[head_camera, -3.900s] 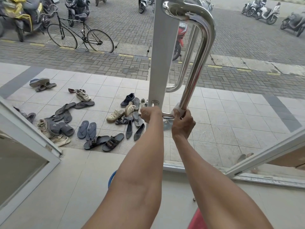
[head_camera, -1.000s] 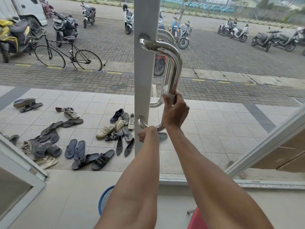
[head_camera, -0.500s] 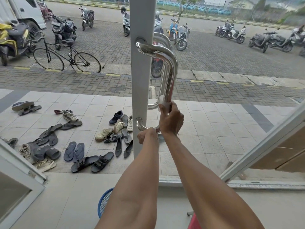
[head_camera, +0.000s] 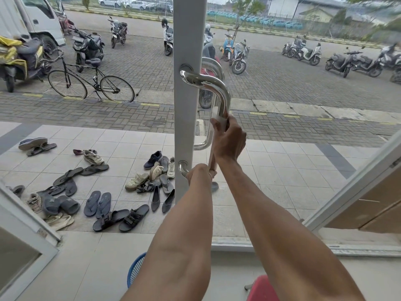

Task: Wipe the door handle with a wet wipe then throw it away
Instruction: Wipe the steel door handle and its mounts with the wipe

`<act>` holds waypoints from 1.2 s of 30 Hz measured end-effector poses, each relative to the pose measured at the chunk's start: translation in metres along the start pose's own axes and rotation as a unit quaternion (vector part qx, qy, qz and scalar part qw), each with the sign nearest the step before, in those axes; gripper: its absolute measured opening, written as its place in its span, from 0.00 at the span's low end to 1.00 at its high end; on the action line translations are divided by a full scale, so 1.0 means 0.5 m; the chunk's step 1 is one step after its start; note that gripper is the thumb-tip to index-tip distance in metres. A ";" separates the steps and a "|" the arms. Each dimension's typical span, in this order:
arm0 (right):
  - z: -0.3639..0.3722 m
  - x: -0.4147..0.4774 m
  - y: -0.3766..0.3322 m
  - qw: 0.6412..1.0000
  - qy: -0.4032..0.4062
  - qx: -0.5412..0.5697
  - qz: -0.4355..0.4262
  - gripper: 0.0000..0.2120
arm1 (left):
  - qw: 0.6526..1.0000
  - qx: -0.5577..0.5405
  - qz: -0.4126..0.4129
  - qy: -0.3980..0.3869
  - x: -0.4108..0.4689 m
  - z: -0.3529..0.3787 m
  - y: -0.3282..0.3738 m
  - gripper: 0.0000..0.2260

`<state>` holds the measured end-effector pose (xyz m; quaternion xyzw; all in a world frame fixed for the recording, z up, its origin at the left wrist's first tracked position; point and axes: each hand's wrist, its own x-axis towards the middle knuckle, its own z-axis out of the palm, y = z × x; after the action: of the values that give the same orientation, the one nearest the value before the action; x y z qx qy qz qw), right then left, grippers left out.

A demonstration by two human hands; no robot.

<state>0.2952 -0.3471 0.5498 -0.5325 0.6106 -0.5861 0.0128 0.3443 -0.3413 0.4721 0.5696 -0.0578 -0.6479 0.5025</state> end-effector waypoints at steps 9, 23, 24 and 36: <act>0.000 -0.027 0.024 0.999 -0.026 -0.034 0.023 0.19 | 0.967 0.214 0.125 0.064 -0.021 0.009 0.017 0.13; -0.019 0.021 -0.033 1.000 -0.002 -0.021 0.009 0.19 | 0.738 0.569 0.361 0.038 -0.058 0.024 0.056 0.09; -0.022 0.029 -0.042 1.000 -0.002 -0.018 0.007 0.20 | 0.734 0.569 0.368 0.038 -0.068 0.028 0.065 0.08; -0.023 0.025 -0.046 1.000 0.008 -0.028 0.008 0.22 | 0.724 0.540 0.428 0.038 -0.092 0.027 0.099 0.07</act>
<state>0.2969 -0.3416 0.5778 -0.5229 0.6311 -0.5730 -0.0029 0.3556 -0.3391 0.5399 0.6834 -0.6162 -0.2017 0.3355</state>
